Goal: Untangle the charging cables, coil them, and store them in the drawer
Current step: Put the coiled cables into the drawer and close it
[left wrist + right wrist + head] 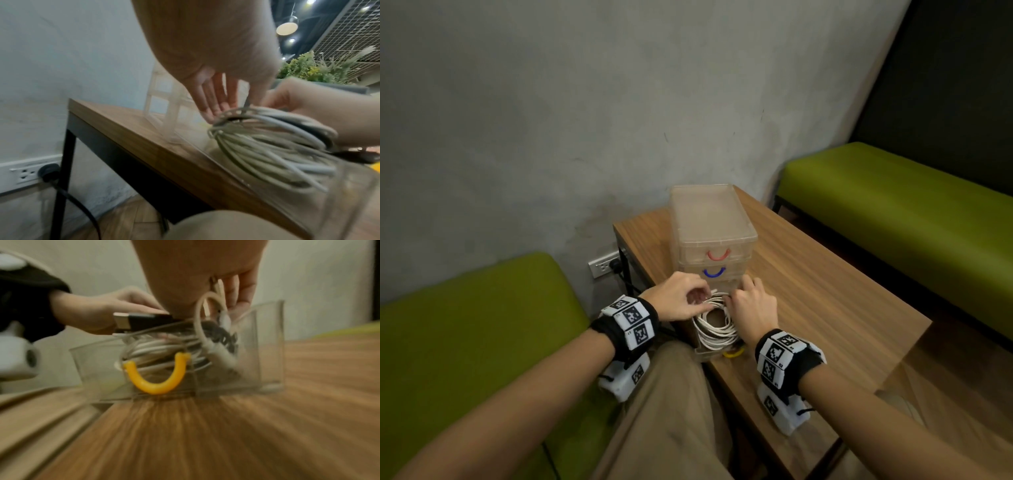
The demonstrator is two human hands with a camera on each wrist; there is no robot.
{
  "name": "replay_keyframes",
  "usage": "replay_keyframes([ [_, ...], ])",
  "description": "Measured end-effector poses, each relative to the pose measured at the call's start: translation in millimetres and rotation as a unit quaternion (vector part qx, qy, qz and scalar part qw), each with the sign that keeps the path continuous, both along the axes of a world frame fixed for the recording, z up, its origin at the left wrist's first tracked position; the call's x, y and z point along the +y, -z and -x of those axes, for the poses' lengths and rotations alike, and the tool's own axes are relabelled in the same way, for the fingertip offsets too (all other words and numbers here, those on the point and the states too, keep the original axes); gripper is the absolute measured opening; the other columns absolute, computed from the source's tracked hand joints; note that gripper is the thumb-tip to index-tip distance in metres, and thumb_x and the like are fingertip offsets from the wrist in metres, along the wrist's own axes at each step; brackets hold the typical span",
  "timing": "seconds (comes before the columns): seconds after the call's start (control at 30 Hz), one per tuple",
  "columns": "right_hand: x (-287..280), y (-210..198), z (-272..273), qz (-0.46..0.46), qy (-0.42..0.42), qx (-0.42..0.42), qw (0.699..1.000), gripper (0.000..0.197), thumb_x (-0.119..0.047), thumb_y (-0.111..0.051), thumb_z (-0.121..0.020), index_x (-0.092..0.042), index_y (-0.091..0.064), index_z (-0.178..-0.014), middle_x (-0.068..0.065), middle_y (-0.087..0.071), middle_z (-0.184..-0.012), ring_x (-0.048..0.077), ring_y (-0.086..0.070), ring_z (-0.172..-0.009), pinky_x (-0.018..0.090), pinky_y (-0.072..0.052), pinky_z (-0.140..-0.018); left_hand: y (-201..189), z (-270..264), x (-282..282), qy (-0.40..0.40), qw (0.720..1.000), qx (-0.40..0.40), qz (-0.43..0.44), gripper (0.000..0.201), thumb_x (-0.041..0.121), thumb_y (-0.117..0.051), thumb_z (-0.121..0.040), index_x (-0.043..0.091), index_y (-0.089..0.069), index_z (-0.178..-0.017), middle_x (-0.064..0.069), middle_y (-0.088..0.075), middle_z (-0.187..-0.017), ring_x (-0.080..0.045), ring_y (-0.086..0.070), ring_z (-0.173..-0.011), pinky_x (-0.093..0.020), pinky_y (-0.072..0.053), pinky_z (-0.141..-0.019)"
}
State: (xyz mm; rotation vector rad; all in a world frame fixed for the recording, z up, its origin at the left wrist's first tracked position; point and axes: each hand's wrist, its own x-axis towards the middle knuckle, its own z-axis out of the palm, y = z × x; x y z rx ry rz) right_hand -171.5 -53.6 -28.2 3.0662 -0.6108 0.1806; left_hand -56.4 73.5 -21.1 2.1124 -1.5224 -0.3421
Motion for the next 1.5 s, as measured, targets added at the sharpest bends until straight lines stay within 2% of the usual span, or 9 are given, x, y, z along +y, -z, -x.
replay_keyframes([
  [0.33, -16.8, 1.0, -7.1, -0.141, 0.029, -0.056, 0.988, 0.016, -0.02, -0.052, -0.09, -0.008, -0.063, -0.095, 0.012, -0.065, -0.098, 0.036, -0.06, -0.093, 0.038, -0.047, -0.073, -4.0, 2.9, 4.1, 0.059, 0.991, -0.017, -0.117, 0.025, 0.031, -0.066, -0.082, 0.011, -0.073, -0.095, -0.005, -0.059, -0.108, -0.018, -0.059, -0.092, -0.032, -0.047, -0.084],
  [0.5, -24.4, -9.3, -9.5, -0.197, 0.023, -0.041, 0.979, 0.021, -0.005, -0.049, -0.086, -0.009, -0.066, -0.099, 0.013, -0.066, -0.097, 0.034, -0.06, -0.094, 0.037, -0.047, -0.078, -10.4, 4.7, -14.5, -0.012, 0.991, -0.053, -0.125, 0.023, 0.024, -0.076, -0.073, 0.005, -0.074, -0.086, -0.001, -0.047, -0.099, -0.017, -0.052, -0.098, -0.018, -0.037, -0.075],
  [0.77, -25.7, -6.3, 4.5, -0.151, -0.011, -0.067, 0.986, 0.015, -0.014, -0.057, -0.085, -0.013, -0.071, -0.09, 0.008, -0.068, -0.095, 0.03, -0.06, -0.092, 0.037, -0.047, -0.076, -12.2, 20.2, -9.7, -0.034, 0.978, -0.162, -0.128, 0.025, 0.03, -0.07, -0.077, 0.006, -0.069, -0.082, -0.004, -0.055, -0.099, -0.02, -0.054, -0.092, -0.035, -0.047, -0.077],
  [0.93, -36.3, -13.4, 10.7, -0.253, -0.018, -0.086, 0.963, 0.021, -0.022, -0.058, -0.089, -0.015, -0.069, -0.106, 0.001, -0.051, -0.089, 0.013, -0.052, -0.082, 0.02, -0.035, -0.071, -13.3, 18.4, -5.9, 0.008, 0.976, -0.154, -0.151, 0.019, 0.021, -0.061, -0.086, 0.004, -0.069, -0.088, -0.008, -0.058, -0.105, -0.026, -0.058, -0.092, -0.035, -0.047, -0.079],
  [1.1, -53.3, -31.7, 24.3, -0.264, -0.108, 0.067, 0.956, 0.03, -0.021, -0.061, -0.086, -0.018, -0.062, -0.116, -0.005, -0.047, -0.091, 0.008, -0.051, -0.084, 0.016, -0.045, -0.078, -15.5, 16.5, -7.7, 0.033, 0.967, -0.187, -0.171, 0.022, 0.019, -0.054, -0.087, 0.004, -0.069, -0.088, -0.009, -0.053, -0.118, -0.025, -0.057, -0.098, -0.037, -0.048, -0.084],
  [1.2, -54.6, -26.2, 26.6, -0.22, -0.143, 0.082, 0.961, 0.038, -0.015, -0.07, -0.079, -0.015, -0.062, -0.116, -0.002, -0.056, -0.094, 0.006, -0.052, -0.08, 0.018, -0.047, -0.078, -22.9, 12.0, -12.3, 0.064, 0.927, -0.352, -0.107, 0.024, 0.034, -0.063, -0.076, 0.018, -0.07, -0.092, -0.005, -0.053, -0.12, -0.022, -0.051, -0.106, -0.036, -0.045, -0.086],
  [1.33, -52.1, -14.3, 25.1, -0.213, -0.17, 0.056, 0.961, 0.024, -0.007, -0.067, -0.078, -0.008, -0.063, -0.102, 0.003, -0.066, -0.085, 0.014, -0.06, -0.075, 0.026, -0.05, -0.075, -33.6, -1.6, -24.7, -0.071, 0.906, -0.417, 0.03, 0.076, 0.05, -0.066, -0.062, 0.015, -0.046, -0.126, -0.017, -0.046, -0.133, -0.032, -0.044, -0.122, -0.051, -0.033, -0.102],
  [1.43, -41.3, -14.1, 27.1, -0.121, -0.187, 0.064, 0.973, 0.018, -0.019, -0.053, -0.086, -0.012, -0.064, -0.099, 0.006, -0.065, -0.095, 0.024, -0.061, -0.089, 0.033, -0.049, -0.075, -46.9, -1.5, -39.0, -0.163, 0.93, -0.329, -0.023, 0.103, 0.054, -0.064, -0.071, 0.019, -0.003, -0.146, -0.021, -0.01, -0.153, -0.037, -0.007, -0.142, -0.064, -0.011, -0.11],
  [1.5, -32.6, -12.9, 34.6, -0.019, -0.193, 0.047, 0.98, 0.039, -0.042, -0.039, -0.089, -0.015, -0.063, -0.104, 0.006, -0.057, -0.104, 0.023, -0.052, -0.096, 0.038, -0.046, -0.077, -48.9, -2.0, -47.1, -0.176, 0.941, -0.276, -0.081, 0.096, 0.052, -0.062, -0.078, 0.02, -0.002, -0.146, -0.015, -0.007, -0.155, -0.036, -0.002, -0.143, -0.064, -0.01, -0.11],
])
